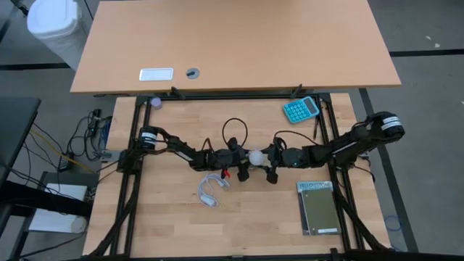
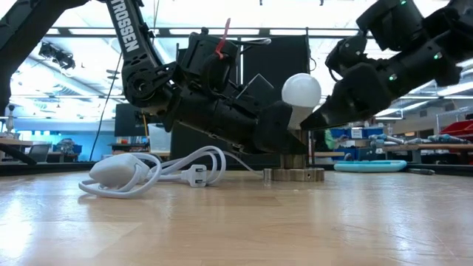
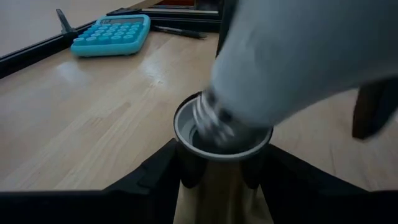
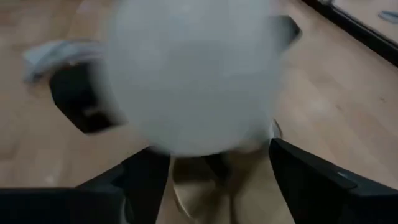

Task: Screw lightbulb
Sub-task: Insert the lightbulb into the socket

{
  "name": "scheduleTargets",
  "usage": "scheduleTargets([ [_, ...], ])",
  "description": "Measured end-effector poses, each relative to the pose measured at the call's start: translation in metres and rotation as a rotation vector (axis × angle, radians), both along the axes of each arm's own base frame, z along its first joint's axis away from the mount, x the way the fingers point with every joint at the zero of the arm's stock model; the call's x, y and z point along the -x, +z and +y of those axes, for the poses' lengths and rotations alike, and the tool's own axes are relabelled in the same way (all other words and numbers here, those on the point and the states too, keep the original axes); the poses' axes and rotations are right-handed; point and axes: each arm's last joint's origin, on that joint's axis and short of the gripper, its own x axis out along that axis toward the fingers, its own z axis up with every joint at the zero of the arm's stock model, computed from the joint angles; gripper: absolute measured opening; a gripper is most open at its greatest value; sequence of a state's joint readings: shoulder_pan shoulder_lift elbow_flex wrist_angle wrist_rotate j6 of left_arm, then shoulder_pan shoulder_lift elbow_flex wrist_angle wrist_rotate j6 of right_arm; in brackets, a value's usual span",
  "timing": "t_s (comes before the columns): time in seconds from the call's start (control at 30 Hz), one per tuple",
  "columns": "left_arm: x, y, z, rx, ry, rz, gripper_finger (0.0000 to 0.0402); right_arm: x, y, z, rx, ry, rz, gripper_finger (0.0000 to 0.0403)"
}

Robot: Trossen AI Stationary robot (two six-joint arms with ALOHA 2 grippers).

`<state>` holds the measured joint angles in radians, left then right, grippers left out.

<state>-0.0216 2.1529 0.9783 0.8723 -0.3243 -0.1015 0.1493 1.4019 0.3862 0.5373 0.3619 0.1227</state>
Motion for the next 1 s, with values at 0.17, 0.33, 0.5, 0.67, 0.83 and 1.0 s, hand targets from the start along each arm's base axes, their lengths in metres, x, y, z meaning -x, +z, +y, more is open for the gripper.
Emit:
scheduleTargets([
  [0.17,0.000,0.000,0.000,0.003,0.003,-0.001,0.0193,0.006,0.013,-0.008,-0.008,-0.037,-0.025,0.0291],
  [0.33,0.000,0.001,0.000,0.009,-0.001,-0.009,0.0193,0.006,0.018,-0.013,-0.069,-0.043,-0.057,0.0287],
  [0.5,0.000,0.001,0.000,0.012,-0.004,-0.014,0.0193,0.006,0.017,-0.014,-0.075,-0.037,-0.047,0.0284],
  [0.67,0.000,0.001,0.000,0.010,-0.008,-0.015,0.0193,0.006,0.018,-0.013,-0.058,-0.027,-0.048,0.0283],
  [0.83,0.000,0.001,0.000,0.013,-0.011,-0.015,0.0193,0.007,0.021,-0.014,-0.058,-0.026,-0.056,0.0278],
  [1.0,0.000,0.001,-0.001,0.010,-0.013,-0.014,0.0193,0.008,0.026,-0.013,-0.065,0.004,-0.035,0.0277],
])
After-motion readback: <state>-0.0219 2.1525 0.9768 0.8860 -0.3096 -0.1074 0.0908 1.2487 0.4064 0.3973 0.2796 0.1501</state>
